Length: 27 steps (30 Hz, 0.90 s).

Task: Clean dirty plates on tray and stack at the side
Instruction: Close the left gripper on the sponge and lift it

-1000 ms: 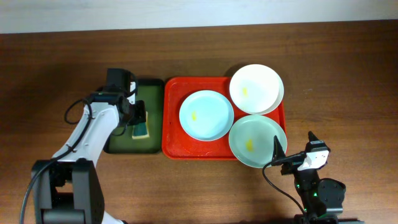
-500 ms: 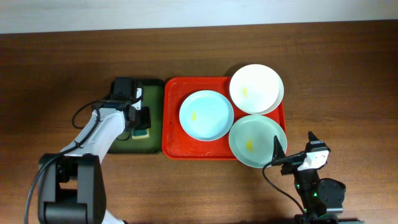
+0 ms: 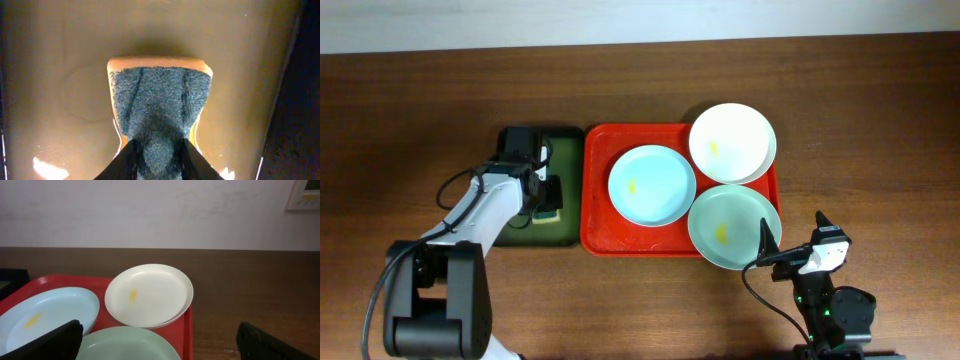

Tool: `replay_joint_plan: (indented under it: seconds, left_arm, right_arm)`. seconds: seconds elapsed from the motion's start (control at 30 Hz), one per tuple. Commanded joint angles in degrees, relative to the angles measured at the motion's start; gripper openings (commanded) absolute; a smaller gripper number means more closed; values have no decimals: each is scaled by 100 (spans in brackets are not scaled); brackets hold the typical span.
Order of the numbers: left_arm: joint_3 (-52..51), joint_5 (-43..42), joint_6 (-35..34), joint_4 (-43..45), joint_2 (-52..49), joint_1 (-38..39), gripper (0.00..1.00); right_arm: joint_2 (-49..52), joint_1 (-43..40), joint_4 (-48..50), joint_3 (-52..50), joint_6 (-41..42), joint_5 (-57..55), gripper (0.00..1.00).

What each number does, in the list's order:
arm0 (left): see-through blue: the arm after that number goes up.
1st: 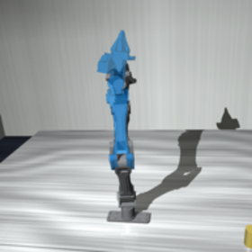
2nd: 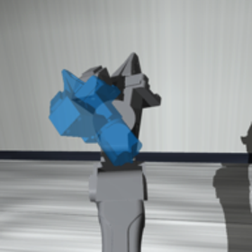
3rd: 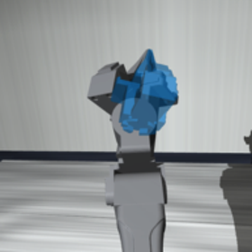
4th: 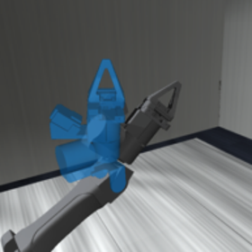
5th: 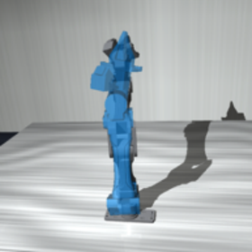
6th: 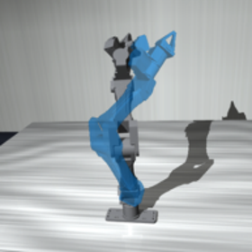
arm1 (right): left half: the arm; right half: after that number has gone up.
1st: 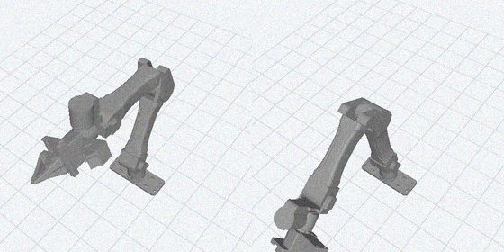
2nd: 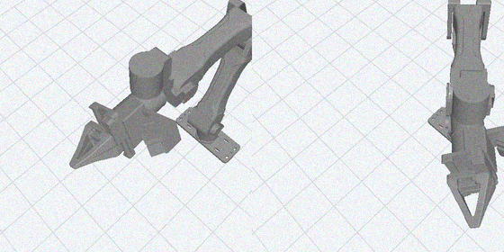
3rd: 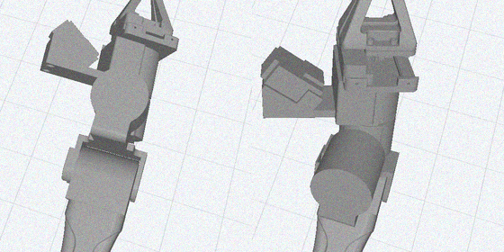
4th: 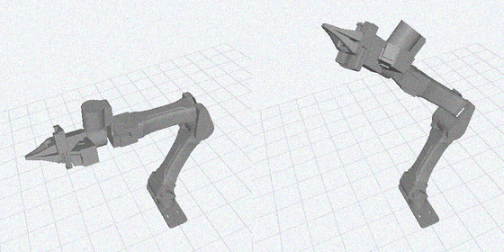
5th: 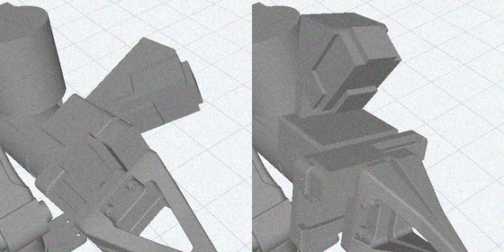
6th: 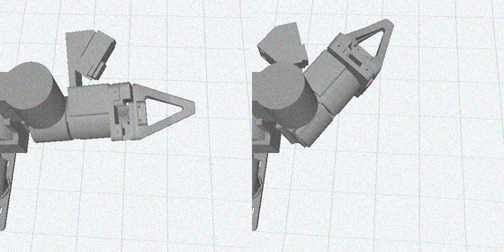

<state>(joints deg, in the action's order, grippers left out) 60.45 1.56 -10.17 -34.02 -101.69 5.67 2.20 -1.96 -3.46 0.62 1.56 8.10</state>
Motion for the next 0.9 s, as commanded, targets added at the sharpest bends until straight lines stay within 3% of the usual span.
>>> replay_joint_plan:
  seconds: [0.0, 0.03, 0.3, 0.67, 0.87]
  left_arm:
    - [-127, 37, -72, -4, -181, -4, 13]
    - [-127, 37, -72, 2, -181, -4, 0]
    - [57, 39, -70, -203, 160, -4, 0]
    - [57, 422, -74, -227, 2616, -2, 0]
    - [57, 431, -116, -472, 2702, -4, 0]
  right_arm:
    - [-15, -33, -24, -31, 63, 72, 99]
    - [-15, -33, -24, -31, 63, 74, 99]
    - [-15, -33, -24, -31, 63, 72, 99]
    - [-15, -33, -24, -31, 63, 74, 99]
    - [-15, -33, -24, -31, 63, 74, 99]
